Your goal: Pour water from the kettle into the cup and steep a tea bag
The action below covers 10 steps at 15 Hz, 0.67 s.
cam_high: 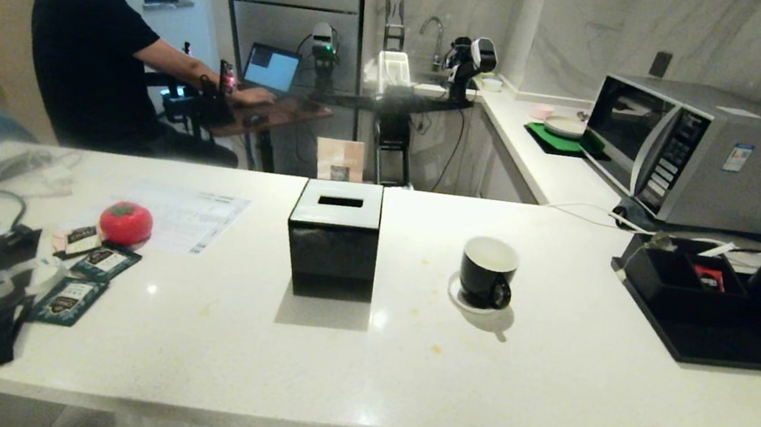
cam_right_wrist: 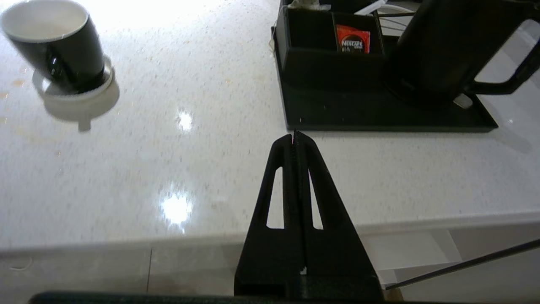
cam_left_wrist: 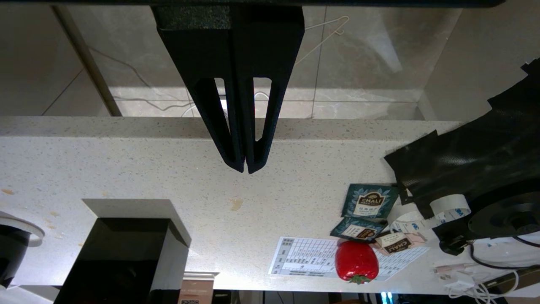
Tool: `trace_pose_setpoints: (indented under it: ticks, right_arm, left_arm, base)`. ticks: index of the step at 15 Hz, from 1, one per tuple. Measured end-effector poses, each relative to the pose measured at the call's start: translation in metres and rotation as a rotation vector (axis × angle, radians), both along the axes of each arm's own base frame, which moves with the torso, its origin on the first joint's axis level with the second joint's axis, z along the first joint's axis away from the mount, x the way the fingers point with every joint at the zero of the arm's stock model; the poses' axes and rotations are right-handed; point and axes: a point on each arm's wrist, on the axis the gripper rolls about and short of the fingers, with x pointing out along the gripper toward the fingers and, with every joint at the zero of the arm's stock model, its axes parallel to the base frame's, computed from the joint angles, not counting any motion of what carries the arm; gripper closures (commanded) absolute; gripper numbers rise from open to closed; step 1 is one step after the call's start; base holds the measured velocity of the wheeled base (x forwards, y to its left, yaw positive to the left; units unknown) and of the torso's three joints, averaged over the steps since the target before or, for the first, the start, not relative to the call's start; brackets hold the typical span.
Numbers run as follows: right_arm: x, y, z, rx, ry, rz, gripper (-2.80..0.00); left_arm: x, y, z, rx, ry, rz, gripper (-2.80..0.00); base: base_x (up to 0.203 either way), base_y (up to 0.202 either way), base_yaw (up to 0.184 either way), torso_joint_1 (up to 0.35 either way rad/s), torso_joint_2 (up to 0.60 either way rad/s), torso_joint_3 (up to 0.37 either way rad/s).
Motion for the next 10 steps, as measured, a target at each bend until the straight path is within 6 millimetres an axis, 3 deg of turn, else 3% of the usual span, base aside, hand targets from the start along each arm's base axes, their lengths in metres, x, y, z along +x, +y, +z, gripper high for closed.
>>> trace_pose_setpoints:
  ticks: [5,10]
  right_arm:
    - [0.053,-0.009,0.024,0.007,0.000,-0.011,0.00]
    - [0.118,-0.021,0.048,-0.010,-0.035,-0.050,0.00]
  left_arm:
    - [0.000,0.000,0.000,0.000,0.000,0.000,0.00]
    - [0.000,0.000,0.000,-0.001,0.000,0.000,0.00]
  base:
    - [0.000,0.000,0.000,0.000,0.00,0.000]
    - [0.000,0.000,0.000,0.000,0.00,0.000]
